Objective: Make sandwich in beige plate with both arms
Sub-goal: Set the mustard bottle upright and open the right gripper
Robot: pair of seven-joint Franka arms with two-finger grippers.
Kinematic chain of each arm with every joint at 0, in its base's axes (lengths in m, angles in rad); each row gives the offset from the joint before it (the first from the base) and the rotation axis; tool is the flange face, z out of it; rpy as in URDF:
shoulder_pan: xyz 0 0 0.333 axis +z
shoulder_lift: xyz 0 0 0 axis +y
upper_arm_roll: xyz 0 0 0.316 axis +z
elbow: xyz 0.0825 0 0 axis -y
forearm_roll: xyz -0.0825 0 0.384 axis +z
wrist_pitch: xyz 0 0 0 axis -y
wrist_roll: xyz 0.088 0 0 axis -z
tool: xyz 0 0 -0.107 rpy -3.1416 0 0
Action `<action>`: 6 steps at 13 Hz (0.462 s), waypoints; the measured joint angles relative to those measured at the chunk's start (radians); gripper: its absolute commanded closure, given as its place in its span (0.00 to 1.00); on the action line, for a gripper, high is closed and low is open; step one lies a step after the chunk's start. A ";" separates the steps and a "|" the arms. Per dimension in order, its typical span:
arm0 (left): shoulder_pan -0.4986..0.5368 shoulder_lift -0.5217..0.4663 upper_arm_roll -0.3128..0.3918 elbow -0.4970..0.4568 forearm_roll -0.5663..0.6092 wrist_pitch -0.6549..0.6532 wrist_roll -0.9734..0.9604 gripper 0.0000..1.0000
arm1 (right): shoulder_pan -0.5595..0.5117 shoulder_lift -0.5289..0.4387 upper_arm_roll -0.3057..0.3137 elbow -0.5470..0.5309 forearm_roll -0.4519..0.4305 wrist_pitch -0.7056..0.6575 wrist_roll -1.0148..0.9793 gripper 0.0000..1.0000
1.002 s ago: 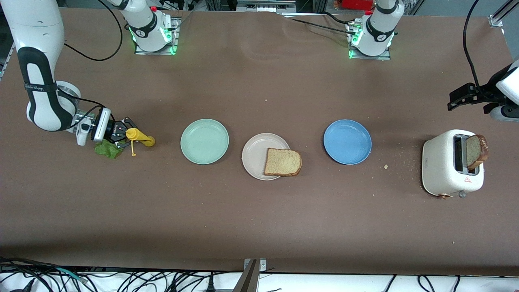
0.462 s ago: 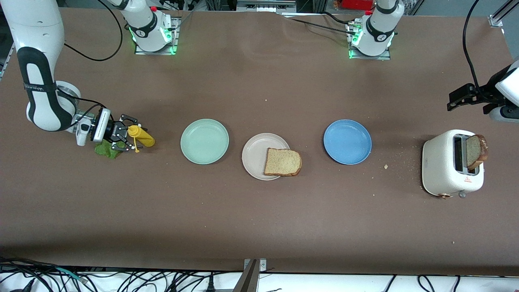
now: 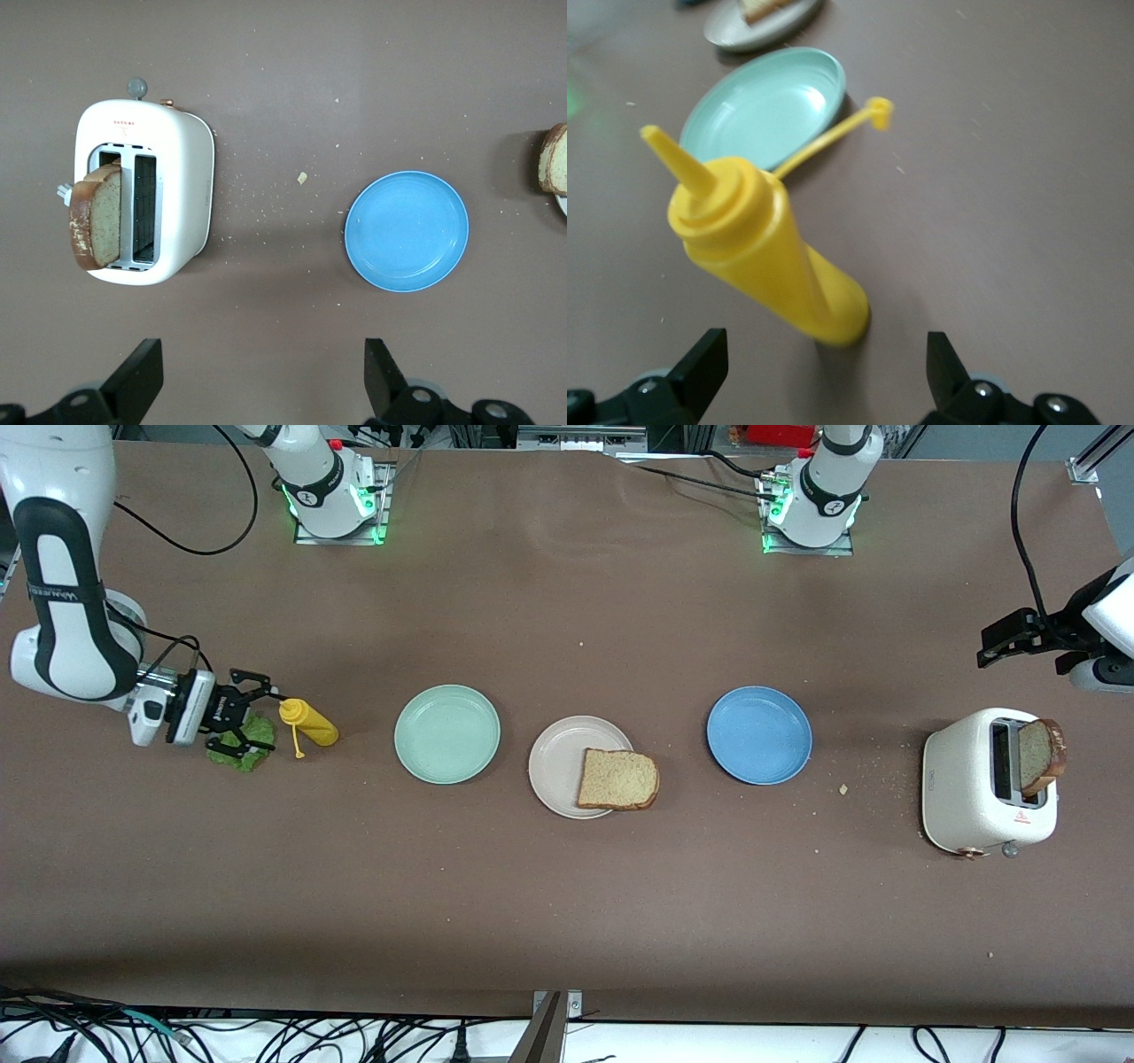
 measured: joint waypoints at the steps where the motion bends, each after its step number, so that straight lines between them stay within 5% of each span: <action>1: 0.000 0.000 0.000 0.000 0.000 0.000 0.000 0.00 | 0.000 -0.023 0.000 0.000 -0.058 0.035 0.087 0.01; 6: 0.003 0.009 0.001 -0.001 0.000 0.000 0.000 0.00 | 0.000 -0.071 0.007 -0.001 -0.396 0.190 0.501 0.01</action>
